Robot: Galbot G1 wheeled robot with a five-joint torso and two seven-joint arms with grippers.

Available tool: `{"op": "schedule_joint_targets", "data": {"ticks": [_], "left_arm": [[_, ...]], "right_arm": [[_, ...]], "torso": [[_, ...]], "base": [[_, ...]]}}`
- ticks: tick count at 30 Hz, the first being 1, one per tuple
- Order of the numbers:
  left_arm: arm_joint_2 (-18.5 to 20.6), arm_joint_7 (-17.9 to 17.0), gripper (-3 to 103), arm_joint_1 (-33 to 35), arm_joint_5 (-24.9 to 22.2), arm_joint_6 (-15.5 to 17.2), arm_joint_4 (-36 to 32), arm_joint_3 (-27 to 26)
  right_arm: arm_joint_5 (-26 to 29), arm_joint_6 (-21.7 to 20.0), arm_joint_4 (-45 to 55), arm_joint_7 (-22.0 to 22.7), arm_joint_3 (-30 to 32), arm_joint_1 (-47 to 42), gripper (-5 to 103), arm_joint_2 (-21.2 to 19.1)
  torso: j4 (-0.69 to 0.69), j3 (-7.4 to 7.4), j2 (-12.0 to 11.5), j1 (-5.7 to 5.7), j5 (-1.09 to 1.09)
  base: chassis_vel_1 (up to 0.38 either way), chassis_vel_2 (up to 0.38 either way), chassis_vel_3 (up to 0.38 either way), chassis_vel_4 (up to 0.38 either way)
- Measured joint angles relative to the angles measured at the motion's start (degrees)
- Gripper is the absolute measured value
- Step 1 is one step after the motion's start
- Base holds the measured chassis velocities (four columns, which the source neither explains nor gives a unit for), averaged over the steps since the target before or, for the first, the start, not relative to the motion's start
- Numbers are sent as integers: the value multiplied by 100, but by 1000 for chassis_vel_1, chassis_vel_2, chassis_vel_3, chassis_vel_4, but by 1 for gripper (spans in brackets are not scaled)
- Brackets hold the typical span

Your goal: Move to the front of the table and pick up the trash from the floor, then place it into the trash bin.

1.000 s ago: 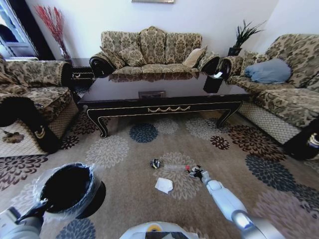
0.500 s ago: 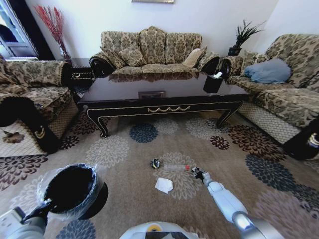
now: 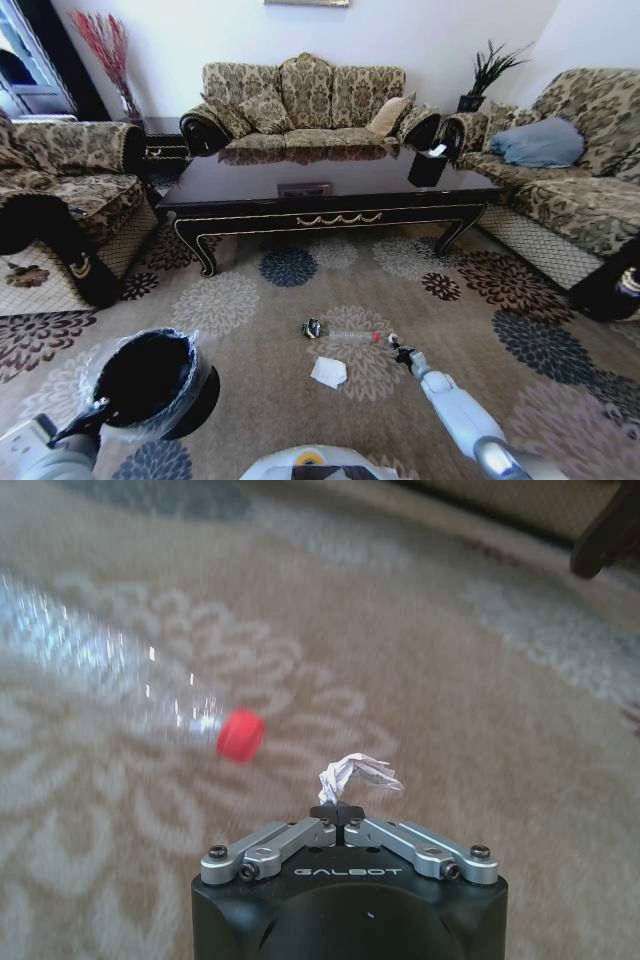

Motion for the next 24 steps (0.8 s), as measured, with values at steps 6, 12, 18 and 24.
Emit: {"op": "schedule_joint_targets", "data": {"ticks": [6, 12, 18, 24], "left_arm": [[-9, 6, 4, -5, 1, 0, -78, 167], [27, 11, 4, 34, 21, -44, -180, 502], [117, 203, 4, -61, 165, -95, -166, 884], [529, 558, 4, -350, 197, -262, 112, 1032]], "right_arm": [[321, 306, 1060, -253, 118, -426, 0, -419], [1236, 577, 2973, -405, 367, -1026, 0, -922], [1957, 639, 4457, -148, 272, -1148, 0, -1062], [2144, 648, 5440, 60, -204, -992, 0, -1144]], "torso": [[-2, 0, 0, 0, 0], [-2, 0, 0, 0, 0], [1, 0, 0, 0, -2], [0, 0, 0, 0, -2]], "base": [[0, 0, 0, 0], [0, 0, 0, 0], [0, 0, 0, 0], [0, 0, 0, 0]]}}
